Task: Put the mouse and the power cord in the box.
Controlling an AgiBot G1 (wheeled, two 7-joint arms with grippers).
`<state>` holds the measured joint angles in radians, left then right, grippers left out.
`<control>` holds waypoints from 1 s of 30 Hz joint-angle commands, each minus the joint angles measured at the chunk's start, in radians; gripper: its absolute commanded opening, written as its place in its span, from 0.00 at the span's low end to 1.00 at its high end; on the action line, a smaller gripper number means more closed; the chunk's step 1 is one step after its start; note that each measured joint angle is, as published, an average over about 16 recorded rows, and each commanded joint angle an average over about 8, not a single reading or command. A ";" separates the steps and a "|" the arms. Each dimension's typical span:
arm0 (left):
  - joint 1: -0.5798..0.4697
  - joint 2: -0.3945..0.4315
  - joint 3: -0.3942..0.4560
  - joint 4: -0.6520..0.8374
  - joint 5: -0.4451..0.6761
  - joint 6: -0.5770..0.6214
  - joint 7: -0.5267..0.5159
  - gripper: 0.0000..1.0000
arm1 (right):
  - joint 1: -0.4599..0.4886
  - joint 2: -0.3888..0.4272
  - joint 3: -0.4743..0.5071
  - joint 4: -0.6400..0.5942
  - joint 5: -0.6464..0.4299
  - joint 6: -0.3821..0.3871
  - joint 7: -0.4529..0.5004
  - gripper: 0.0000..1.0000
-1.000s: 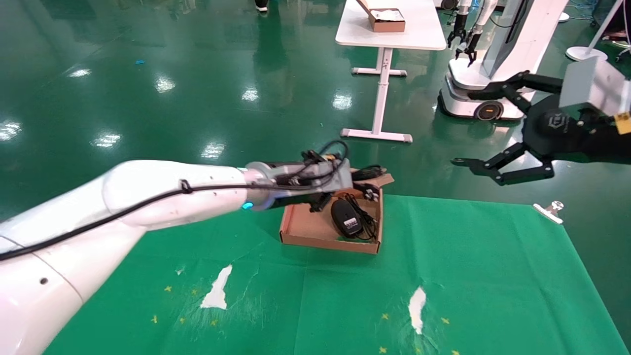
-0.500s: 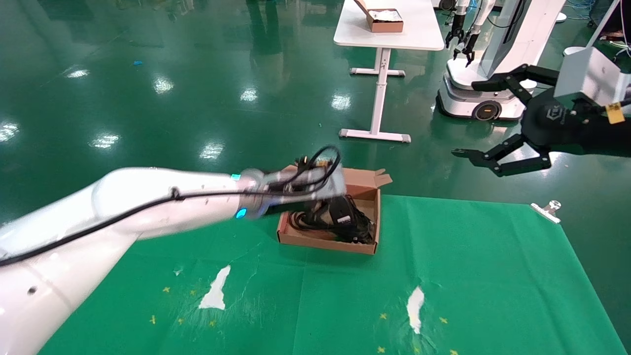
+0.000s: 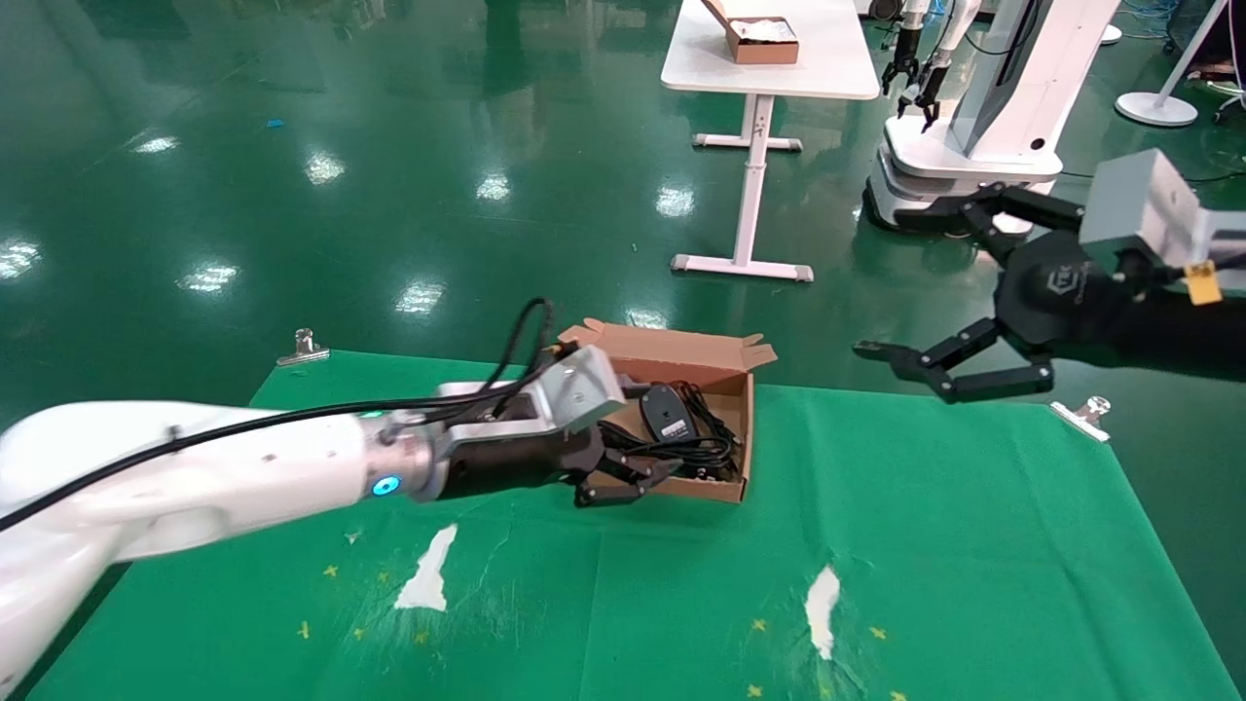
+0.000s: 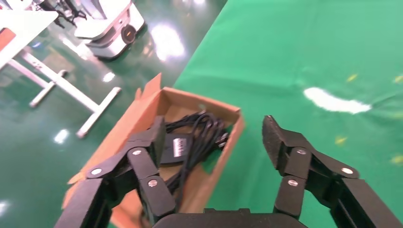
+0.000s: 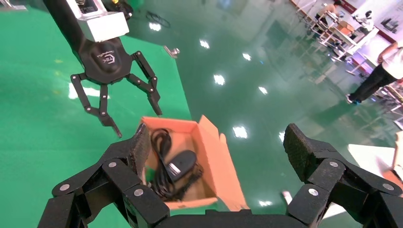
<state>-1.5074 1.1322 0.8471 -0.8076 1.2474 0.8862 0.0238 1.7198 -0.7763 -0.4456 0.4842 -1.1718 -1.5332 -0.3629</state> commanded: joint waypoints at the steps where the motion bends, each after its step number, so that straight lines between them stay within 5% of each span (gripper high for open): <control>1: 0.021 -0.026 -0.028 -0.023 -0.025 0.030 -0.010 1.00 | -0.031 0.008 0.008 0.038 0.021 0.002 0.026 1.00; 30: 0.329 -0.396 -0.432 -0.363 -0.393 0.464 -0.161 1.00 | -0.473 0.121 0.122 0.586 0.323 0.028 0.403 1.00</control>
<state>-1.1778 0.7356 0.4150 -1.1704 0.8539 1.3502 -0.1372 1.2468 -0.6553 -0.3239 1.0706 -0.8484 -1.5057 0.0406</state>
